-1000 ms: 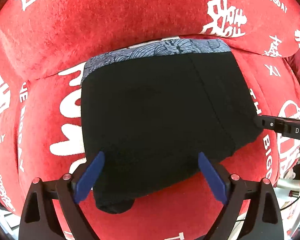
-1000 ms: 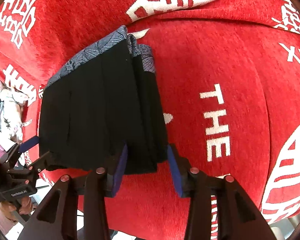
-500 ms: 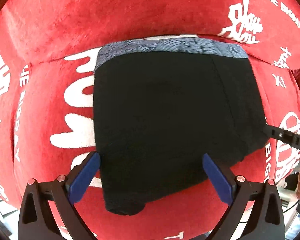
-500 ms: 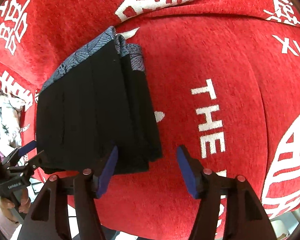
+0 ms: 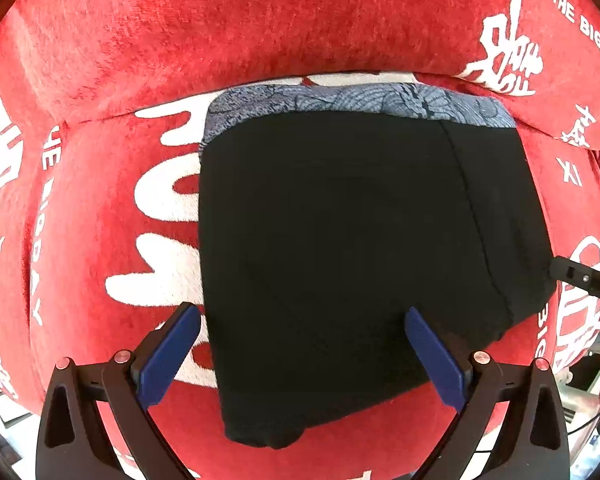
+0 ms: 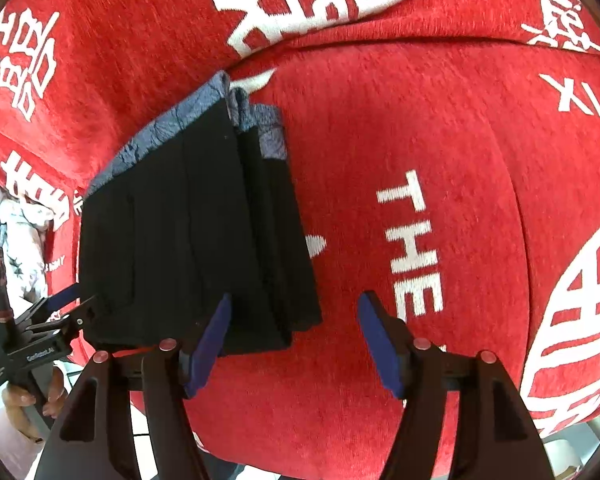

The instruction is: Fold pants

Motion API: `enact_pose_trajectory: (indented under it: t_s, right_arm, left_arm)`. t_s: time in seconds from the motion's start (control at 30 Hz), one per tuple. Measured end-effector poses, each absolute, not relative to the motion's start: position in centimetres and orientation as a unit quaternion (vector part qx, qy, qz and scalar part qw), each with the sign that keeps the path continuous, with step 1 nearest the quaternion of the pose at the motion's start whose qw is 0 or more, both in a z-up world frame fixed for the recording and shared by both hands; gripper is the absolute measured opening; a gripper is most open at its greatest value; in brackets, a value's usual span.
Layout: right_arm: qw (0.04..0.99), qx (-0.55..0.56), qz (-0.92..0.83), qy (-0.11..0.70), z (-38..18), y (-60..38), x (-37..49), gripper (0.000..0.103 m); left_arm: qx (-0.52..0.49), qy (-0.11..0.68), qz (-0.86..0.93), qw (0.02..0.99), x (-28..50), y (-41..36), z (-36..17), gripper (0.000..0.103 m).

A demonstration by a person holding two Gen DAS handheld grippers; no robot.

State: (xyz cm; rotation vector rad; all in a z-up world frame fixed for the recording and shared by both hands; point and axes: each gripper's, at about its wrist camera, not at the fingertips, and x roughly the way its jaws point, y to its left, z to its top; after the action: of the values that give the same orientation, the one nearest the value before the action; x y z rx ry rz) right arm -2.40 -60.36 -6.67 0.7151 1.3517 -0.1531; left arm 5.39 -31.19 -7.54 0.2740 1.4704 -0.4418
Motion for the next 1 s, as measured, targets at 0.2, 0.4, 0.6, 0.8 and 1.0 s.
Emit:
enact_pose_trajectory:
  t_s: [0.2,0.4,0.6,0.8,1.0]
  right_arm:
    - [0.725,0.338,-0.065,0.596,-6.1,-61.4,-1.9,0.073]
    - [0.731,0.329,-0.039,0.596,-6.2,-60.7,-0.3,0.079]
    - [0.732,0.336,-0.007,0.592,-7.0,-61.1,0.8,0.081]
    - [0.721,0.342,0.023,0.602,-8.3,-61.3,2.5,0.081]
    - [0.713,0.327,0.058,0.618,-9.9,-60.1,4.7,0.082]
  left_arm:
    - [0.118,0.665,-0.194,0.711,6.2,-30.8,-7.8,0.102]
    - [0.085,0.667,-0.190,0.715,8.3,-29.7,-7.8,0.102]
    - [0.014,0.690,-0.206,0.694,10.6,-28.1,-9.0,0.102]
    - [0.007,0.696,-0.221,0.683,10.9,-28.6,-10.7,0.102]
    - [-0.006,0.697,-0.238,0.677,11.1,-29.9,-11.5,0.102]
